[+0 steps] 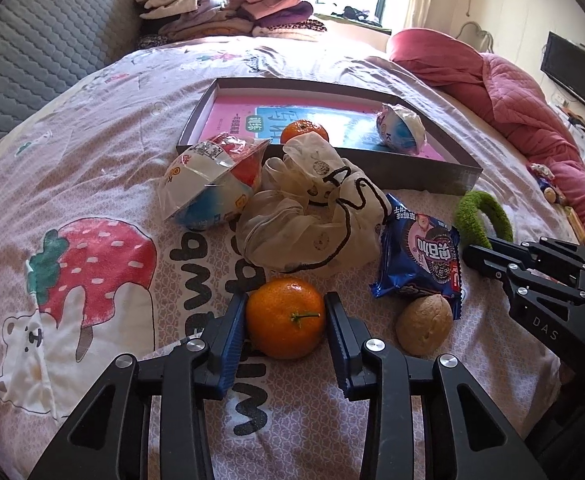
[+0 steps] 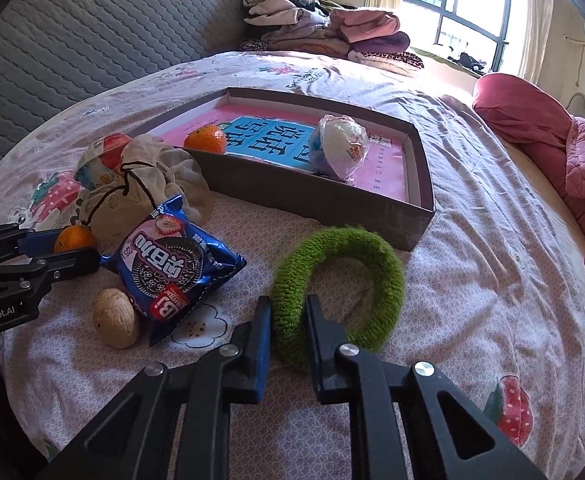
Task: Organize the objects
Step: 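Grasp the second orange with left gripper while right gripper grasps the green fuzzy ring, then lift the orange with left gripper while right gripper lifts the green ring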
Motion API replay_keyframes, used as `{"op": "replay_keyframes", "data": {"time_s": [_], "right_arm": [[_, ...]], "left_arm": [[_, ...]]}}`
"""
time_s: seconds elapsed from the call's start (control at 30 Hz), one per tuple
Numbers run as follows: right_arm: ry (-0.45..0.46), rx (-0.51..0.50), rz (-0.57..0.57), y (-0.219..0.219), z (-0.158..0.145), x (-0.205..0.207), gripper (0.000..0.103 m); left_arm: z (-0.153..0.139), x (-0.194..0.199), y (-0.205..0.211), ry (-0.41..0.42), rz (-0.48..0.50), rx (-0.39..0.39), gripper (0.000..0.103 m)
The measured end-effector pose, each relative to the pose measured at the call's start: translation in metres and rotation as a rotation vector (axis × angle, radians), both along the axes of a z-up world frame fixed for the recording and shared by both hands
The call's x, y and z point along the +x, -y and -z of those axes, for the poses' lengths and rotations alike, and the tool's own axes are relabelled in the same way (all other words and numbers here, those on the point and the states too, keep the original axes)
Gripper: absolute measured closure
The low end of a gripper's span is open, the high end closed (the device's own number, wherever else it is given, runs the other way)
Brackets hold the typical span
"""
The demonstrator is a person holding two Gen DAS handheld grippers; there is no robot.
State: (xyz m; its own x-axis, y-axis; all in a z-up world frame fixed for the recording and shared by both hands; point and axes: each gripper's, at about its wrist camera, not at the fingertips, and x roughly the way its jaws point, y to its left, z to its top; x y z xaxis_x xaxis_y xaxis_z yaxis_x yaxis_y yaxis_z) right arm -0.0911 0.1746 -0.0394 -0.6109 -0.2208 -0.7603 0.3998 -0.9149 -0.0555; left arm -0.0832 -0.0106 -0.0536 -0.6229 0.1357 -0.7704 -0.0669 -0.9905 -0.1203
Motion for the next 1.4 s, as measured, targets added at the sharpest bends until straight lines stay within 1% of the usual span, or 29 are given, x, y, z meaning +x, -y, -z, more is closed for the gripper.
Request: {"op": "replay_keyframes", "data": {"time_s": [0.27,0.37,0.63,1.0,1.4], "right_arm": [[0.015,-0.111,-0.008,-0.010,-0.009,0.002,0.089],[0.017,-0.133,-0.013,-0.011,-0.012,0.004,0.089],[0.002,-0.172,-0.018,-0.012,-0.019,0.008,0.089],[-0.065,-0.216,-0.045,-0.011,-0.035,0.018,0.089],[-0.082,-0.218,-0.068,-0.007,-0.038,0.021,0.089]], "left_arm": [[-0.002,0.003,0.001,-0.004,0.001,0.023,0.064],[-0.003,0.005,0.001,-0.006,0.004,0.023,0.064],[-0.011,0.010,-0.003,-0.022,0.015,0.026,0.064],[-0.025,0.018,-0.003,-0.055,0.014,0.041,0.064],[-0.036,0.022,0.000,-0.084,0.010,0.050,0.064]]}}
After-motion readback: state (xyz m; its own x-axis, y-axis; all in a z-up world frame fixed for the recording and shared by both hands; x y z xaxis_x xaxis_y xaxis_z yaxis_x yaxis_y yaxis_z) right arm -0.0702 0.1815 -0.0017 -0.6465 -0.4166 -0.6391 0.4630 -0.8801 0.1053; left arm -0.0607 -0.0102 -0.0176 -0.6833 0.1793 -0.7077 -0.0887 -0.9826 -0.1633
